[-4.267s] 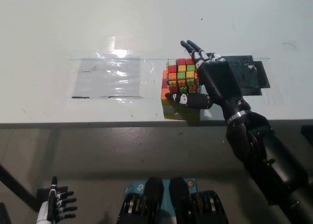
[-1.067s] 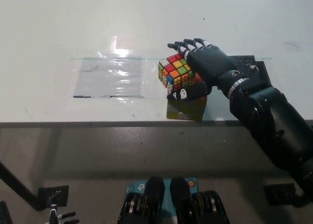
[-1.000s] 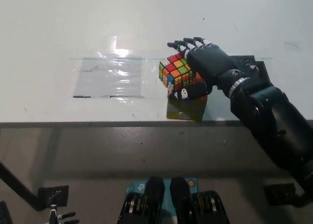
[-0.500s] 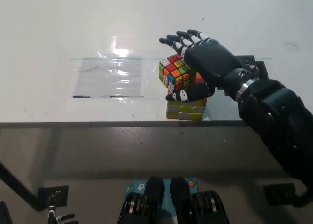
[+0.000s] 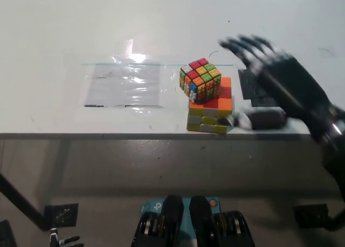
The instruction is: The robot uses its right hand to pick up the small cube kept on the middle on the desk and place it on the bigger cube kept next to it
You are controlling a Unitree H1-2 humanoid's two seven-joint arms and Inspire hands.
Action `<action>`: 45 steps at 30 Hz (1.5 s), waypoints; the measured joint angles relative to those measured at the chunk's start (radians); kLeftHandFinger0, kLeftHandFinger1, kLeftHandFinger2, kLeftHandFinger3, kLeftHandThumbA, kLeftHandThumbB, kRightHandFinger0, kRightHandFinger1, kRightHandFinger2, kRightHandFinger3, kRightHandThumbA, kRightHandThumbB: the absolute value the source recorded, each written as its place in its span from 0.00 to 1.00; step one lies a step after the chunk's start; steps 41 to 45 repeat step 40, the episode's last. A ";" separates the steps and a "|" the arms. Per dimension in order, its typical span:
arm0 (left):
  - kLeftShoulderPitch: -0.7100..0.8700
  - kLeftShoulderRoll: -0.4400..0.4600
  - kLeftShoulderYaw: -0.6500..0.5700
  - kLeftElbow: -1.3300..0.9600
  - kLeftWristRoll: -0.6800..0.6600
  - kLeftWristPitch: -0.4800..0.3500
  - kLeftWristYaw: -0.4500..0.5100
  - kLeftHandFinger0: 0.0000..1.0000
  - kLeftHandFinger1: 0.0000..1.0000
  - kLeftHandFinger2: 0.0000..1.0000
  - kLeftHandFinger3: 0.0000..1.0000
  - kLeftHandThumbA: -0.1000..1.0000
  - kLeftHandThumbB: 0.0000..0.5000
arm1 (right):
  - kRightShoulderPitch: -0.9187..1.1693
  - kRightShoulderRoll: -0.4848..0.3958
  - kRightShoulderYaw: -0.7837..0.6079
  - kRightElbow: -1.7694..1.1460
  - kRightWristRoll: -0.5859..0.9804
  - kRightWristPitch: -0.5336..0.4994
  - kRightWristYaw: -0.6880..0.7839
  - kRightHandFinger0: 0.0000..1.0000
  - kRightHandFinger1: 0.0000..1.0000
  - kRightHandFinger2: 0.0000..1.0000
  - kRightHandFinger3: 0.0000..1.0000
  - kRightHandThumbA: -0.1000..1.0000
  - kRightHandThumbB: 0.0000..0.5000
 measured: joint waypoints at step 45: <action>-0.026 0.012 0.018 0.012 -0.007 0.000 0.000 0.39 0.42 0.49 0.53 1.00 0.70 | 0.382 0.290 -0.303 0.875 0.137 -0.232 -0.596 0.50 0.60 0.81 1.00 0.57 0.37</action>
